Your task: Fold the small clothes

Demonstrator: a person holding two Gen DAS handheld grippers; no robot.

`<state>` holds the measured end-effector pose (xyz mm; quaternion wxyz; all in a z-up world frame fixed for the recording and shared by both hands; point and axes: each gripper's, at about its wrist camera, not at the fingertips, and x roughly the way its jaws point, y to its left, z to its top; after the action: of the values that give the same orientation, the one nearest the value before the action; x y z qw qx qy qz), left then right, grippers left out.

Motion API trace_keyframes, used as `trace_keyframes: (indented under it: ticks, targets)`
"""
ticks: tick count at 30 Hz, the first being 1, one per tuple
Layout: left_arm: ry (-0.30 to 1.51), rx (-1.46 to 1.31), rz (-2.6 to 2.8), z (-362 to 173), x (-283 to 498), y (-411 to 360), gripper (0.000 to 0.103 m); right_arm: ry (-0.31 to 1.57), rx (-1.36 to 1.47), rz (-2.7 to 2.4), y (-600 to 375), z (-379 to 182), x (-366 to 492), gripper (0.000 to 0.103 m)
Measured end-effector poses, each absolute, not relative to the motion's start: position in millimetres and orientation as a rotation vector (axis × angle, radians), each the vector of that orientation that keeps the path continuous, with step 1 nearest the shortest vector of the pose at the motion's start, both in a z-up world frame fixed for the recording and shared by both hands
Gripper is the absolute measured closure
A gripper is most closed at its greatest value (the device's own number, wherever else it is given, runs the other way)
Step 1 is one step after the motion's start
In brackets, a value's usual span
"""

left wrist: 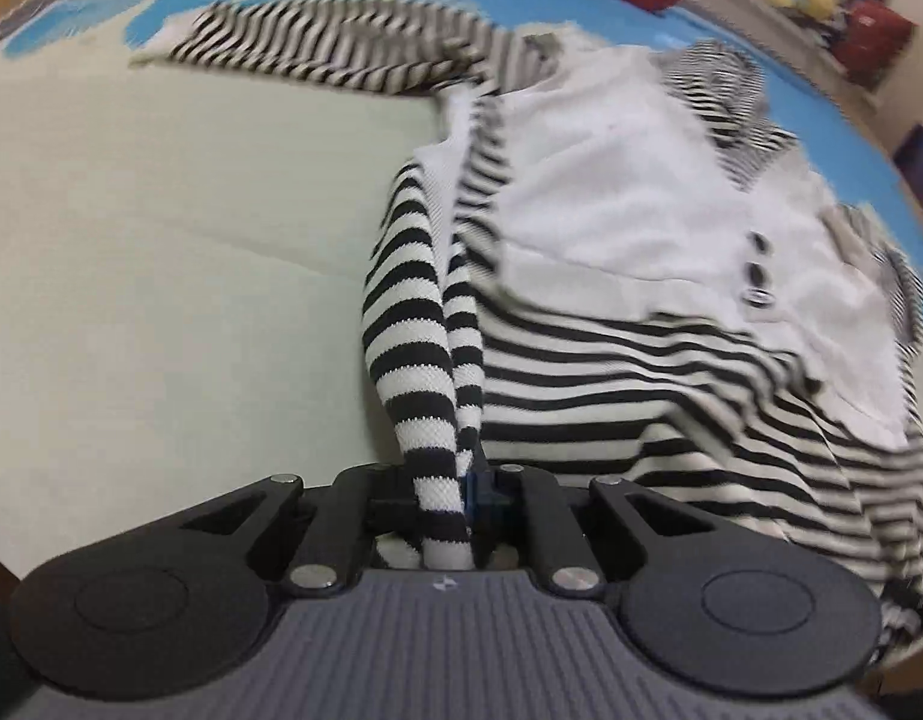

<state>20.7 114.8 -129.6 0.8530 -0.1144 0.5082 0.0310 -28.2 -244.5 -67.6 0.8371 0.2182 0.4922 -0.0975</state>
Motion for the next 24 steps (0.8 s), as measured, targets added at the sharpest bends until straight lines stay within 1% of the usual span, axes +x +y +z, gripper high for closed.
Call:
trace_keyframes:
  ticks: [2, 5, 7, 10, 12, 15, 16, 17, 18, 19, 20, 21, 22, 23, 24]
  targets:
    - [1.058, -0.242, 0.016, -119, 12, 105, 0.093, 1.020, 0.484, -0.203, -260, -48, -27, 0.093]
    - [1.031, -0.260, -0.100, -100, -3, 89, 0.093, 0.955, 0.426, -0.213, -287, -10, -29, 0.093]
    - [1.025, -0.248, -0.167, -91, -14, 78, 0.093, 0.941, 0.399, -0.223, -302, 2, -32, 0.094]
    - [1.073, -0.222, -0.176, -89, -25, 74, 0.093, 0.969, 0.345, -0.226, -310, -5, -38, 0.094]
    - [1.132, -0.270, -0.146, -96, -29, 82, 0.093, 1.013, 0.312, -0.224, -306, -21, -40, 0.094]
    - [1.159, -0.202, -0.110, -102, -30, 82, 0.093, 1.079, 0.265, -0.200, -291, -44, -39, 0.094]
    - [1.158, -0.192, -0.109, -103, -29, 82, 0.090, 1.079, 0.213, -0.196, -285, -46, -38, 0.094]
    - [1.157, -0.189, -0.107, -103, -28, 81, 0.086, 1.076, 0.170, -0.197, -281, -45, -36, 0.094]
    - [1.149, -0.183, -0.094, -101, -27, 81, 0.076, 1.075, 0.151, -0.199, -280, -46, -33, 0.092]
    - [1.132, -0.167, -0.071, -99, -28, 80, 0.062, 1.075, 0.144, -0.204, -279, -46, -32, 0.091]
    - [1.109, -0.149, -0.051, -95, -29, 79, 0.059, 1.067, 0.146, -0.213, -277, -45, -32, 0.082]
    - [1.074, -0.133, -0.039, -88, -33, 77, 0.057, 1.053, 0.148, -0.228, -277, -42, -33, 0.067]
    - [1.034, -0.119, -0.035, -82, -35, 77, 0.057, 1.024, 0.152, -0.238, -277, -37, -36, 0.059]
    - [1.004, -0.106, -0.037, -78, -35, 76, 0.057, 1.004, 0.153, -0.239, -275, -36, -39, 0.050]
    - [0.978, -0.094, -0.042, -73, -36, 75, 0.052, 0.992, 0.151, -0.238, -274, -34, -39, 0.048]
